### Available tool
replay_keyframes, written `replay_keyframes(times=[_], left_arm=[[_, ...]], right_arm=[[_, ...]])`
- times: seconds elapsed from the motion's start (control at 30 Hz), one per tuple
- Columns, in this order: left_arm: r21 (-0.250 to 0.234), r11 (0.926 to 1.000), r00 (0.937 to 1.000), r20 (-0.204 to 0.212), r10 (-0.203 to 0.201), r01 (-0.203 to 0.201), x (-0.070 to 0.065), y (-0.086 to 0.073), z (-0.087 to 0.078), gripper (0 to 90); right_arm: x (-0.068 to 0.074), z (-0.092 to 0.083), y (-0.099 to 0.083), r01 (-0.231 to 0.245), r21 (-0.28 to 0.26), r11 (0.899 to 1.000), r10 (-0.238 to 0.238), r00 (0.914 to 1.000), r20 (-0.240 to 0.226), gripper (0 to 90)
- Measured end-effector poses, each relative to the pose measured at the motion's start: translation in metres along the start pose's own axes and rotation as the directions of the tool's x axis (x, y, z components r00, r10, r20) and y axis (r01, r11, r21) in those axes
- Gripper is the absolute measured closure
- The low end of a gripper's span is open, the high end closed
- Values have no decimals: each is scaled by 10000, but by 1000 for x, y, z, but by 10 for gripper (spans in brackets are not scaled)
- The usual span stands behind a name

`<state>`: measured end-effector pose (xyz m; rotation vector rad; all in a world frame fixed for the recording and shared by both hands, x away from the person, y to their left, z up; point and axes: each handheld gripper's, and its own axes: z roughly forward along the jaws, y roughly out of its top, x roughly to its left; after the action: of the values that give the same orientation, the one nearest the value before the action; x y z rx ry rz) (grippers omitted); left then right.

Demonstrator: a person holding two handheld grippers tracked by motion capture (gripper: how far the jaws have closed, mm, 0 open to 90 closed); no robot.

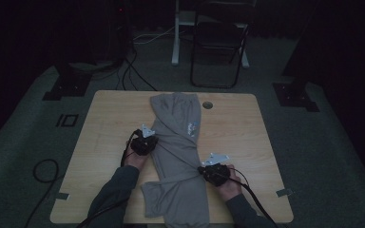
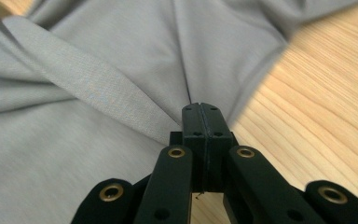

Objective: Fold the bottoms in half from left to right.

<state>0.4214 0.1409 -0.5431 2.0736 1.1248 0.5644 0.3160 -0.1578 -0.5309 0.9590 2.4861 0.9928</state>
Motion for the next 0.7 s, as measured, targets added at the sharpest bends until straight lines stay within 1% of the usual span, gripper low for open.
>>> replay_keyframes(times=[0.07, 0.1, 0.13, 0.2, 0.23, 0.3, 0.37, 0.43, 0.5, 0.57, 0.6, 0.63, 0.67, 0.7], left_arm=[[-5, 10000, 9999, 111, -82, 83, 1, 0, 0, 778], [28, 9998, 9996, 196, -197, 197, 1, 0, -2, 746], [86, 9997, 9996, 168, -240, 239, 0, 0, -3, 721], [128, 9999, 10000, 79, -27, 26, -6, 0, -8, 688], [50, 10000, 9999, 127, 44, -45, -9, 0, -11, 681], [-92, 9998, 9994, 304, 172, -169, -16, -1, -20, 675], [-141, 9995, 9982, 528, 299, -292, -22, -3, -24, 674], [-55, 9986, 9963, 677, 537, -535, -29, -5, -26, 669], [75, 9987, 9950, 858, 505, -513, -34, -7, -25, 668], [256, 9983, 9944, 935, 491, -517, -36, -10, -22, 670], [231, 9985, 9941, 971, 479, -504, -37, -12, -20, 675], [104, 9992, 9940, 1023, 386, -398, -37, -14, -20, 689], [93, 9993, 9942, 1020, 344, -356, -36, -14, -20, 689], [76, 9991, 9945, 967, 400, -410, -36, -14, -19, 706]], right_arm=[[-1, -1, 0, -233, -13, 9997, 233, 9997, 74, 900], [-1, -2, 1, -227, -99, 9997, 228, 9997, 88, 886], [0, -4, 2, -259, -190, 9995, 260, 9997, 32, 849], [4, -8, 4, -264, -507, 9984, 255, 9995, -183, 797], [7, -9, 5, -244, -642, 9976, 223, 9992, -342, 771], [13, -10, 8, -126, -783, 9969, 88, 9988, -489, 742], [19, -8, 12, 6, -931, 9957, -75, 9972, -742, 709], [26, -4, 18, 63, -1037, 9946, -174, 9941, -1073, 663], [35, 3, 24, 175, -1052, 9943, -315, 9906, -1332, 626], [41, 8, 28, 219, -1119, 9935, -390, 9874, -1535, 588], [45, 11, 31, 341, -1147, 9928, -524, 9856, -1606, 559], [51, 19, 35, 538, -1080, 9927, -724, 9817, -1763, 506], [51, 19, 35, 538, -1080, 9927, -724, 9817, -1763, 506], [52, 23, 35, 625, -999, 9930, -795, 9811, -1763, 497]])
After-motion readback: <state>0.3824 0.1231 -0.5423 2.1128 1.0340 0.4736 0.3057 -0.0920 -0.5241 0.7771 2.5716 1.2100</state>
